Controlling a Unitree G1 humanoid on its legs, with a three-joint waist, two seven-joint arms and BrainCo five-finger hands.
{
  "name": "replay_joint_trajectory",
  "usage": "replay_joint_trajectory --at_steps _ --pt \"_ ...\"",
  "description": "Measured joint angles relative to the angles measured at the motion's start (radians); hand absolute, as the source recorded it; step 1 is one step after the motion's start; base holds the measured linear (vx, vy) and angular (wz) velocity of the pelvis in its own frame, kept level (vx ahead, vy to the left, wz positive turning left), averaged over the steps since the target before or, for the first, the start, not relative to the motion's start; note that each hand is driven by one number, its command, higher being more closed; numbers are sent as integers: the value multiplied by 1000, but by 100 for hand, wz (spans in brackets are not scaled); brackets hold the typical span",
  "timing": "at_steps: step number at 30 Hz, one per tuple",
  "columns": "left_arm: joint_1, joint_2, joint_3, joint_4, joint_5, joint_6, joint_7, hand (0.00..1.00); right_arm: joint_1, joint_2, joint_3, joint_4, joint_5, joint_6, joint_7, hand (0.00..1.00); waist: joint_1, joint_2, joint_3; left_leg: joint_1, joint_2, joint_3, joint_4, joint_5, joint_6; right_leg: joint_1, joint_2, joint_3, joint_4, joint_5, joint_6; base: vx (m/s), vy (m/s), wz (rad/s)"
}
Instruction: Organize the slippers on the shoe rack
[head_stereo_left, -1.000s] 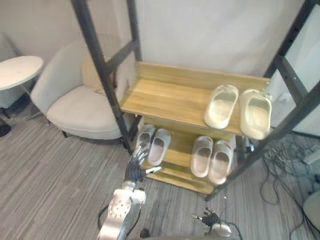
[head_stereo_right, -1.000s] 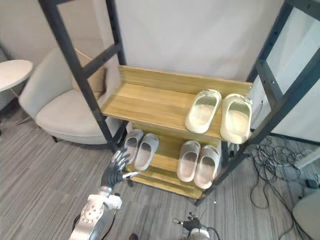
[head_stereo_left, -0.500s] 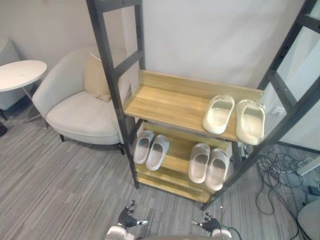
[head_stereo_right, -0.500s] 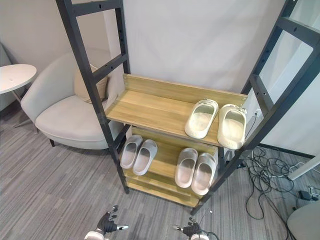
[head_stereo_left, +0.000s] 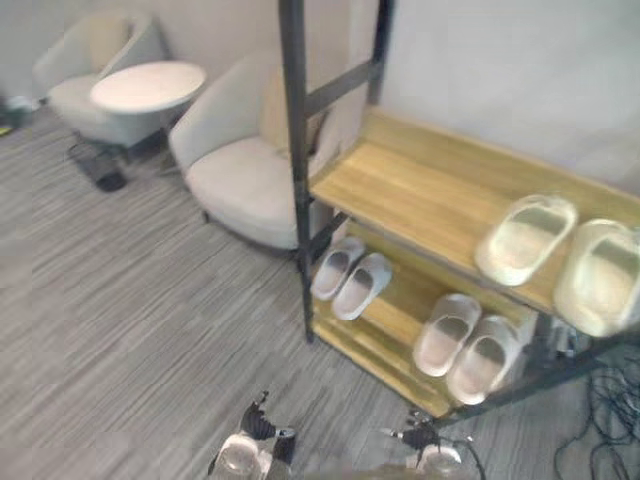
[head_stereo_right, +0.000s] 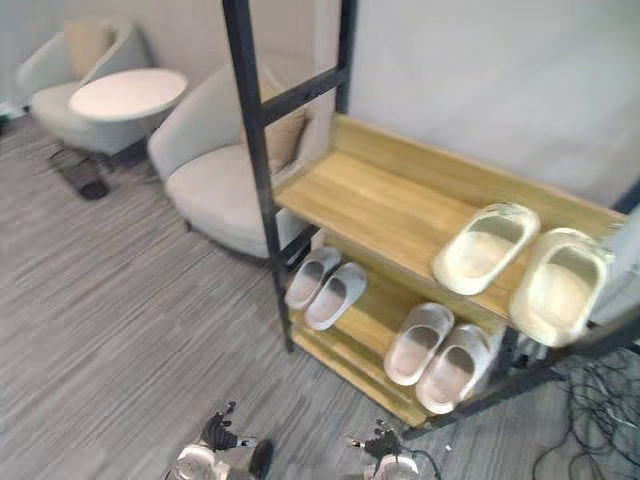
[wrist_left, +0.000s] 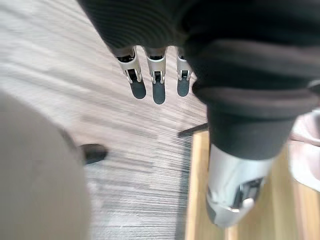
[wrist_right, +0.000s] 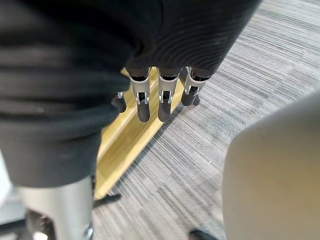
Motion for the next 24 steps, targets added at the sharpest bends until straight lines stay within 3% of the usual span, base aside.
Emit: replay_joint_trajectory --at_steps 1,2,4,6,11,13,15,17,18,20,22,24 --pt "-13 2 0 -1 -1 5 0 0 -5 4 0 1 0 0 -5 0 4 5 15 -29 13 46 17 8 6 6 9 -36 -13 9 -12 -39 -101 80" --pt "-25 5 1 -1 -1 11 0 0 -19 11 -2 1 0 0 -8 0 3 -4 26 -53 38 177 34 -13 65 7 8 -71 -19 14 -20 -42 -53 72" --pt "-54 9 8 -1 0 17 -1 0 -27 14 -13 -1 0 -2 -10 0 -3 -27 42 -124 118 485 237 -94 129 11 -2 -112 -23 17 -26 7 -44 56" --pt "-52 -4 8 -1 0 15 -1 0 -14 4 -14 -4 0 -4 -8 0 -4 -15 47 -147 162 655 376 -163 137 24 1 -120 -13 12 -21 82 35 48" --pt "-52 1 16 4 0 15 0 0 12 -13 -38 -41 2 -4 1 0 -12 -18 52 -140 51 653 314 -198 156 29 -64 -136 -7 -49 25 66 156 56" --pt "-45 7 25 5 -2 15 0 0 10 -4 -42 -41 0 -3 3 0 -12 -24 45 -130 7 651 293 -200 170 31 -86 -107 -9 -65 19 82 136 35" --pt "-44 9 44 4 -13 15 0 0 5 14 -50 -40 0 -2 3 0 -10 -30 46 -138 -25 651 335 -242 197 48 -117 -112 -6 -77 29 163 145 24" --pt "-43 10 47 12 -17 16 0 0 5 20 -47 -41 0 -2 6 0 -18 -23 42 -137 -39 618 344 -271 210 22 -130 -97 108 -55 8 225 141 30" --pt "-46 16 46 17 -17 15 0 0 -2 18 -51 -41 0 -2 5 0 -27 -19 39 -127 -42 587 330 -269 206 -45 -126 -66 241 -21 -24 234 141 56" --pt "-46 18 40 24 -17 16 0 0 4 19 -53 -42 0 -3 5 0 -36 -19 42 -93 -45 538 296 -265 202 -93 -82 33 329 -51 -7 227 95 68" --pt "-41 19 40 34 -17 16 1 0 12 19 -55 -43 2 -5 4 0 -35 -21 40 -19 -62 480 218 -244 199 -136 -17 123 335 -88 14 297 38 78" --pt "-36 21 40 39 -17 15 0 0 14 20 -61 -43 2 -13 4 0 -38 -24 36 19 -80 443 173 -233 196 -166 3 136 288 -88 15 251 -8 84"
